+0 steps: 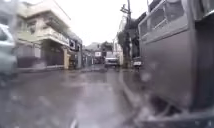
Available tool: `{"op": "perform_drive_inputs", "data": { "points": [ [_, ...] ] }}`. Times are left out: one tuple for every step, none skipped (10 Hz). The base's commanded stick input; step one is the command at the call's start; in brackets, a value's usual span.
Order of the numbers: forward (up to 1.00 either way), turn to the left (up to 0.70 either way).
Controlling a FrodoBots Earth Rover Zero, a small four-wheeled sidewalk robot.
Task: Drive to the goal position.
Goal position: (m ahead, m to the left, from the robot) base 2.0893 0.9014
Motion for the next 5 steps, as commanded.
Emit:
{"op": "perform_drive_inputs", "data": {
  "points": [
    [1.00,0.00],
    [1.00,0.00],
    [1.00,0.00],
    [1.00,0.00],
    [1.00,0.00]
  ]
}}
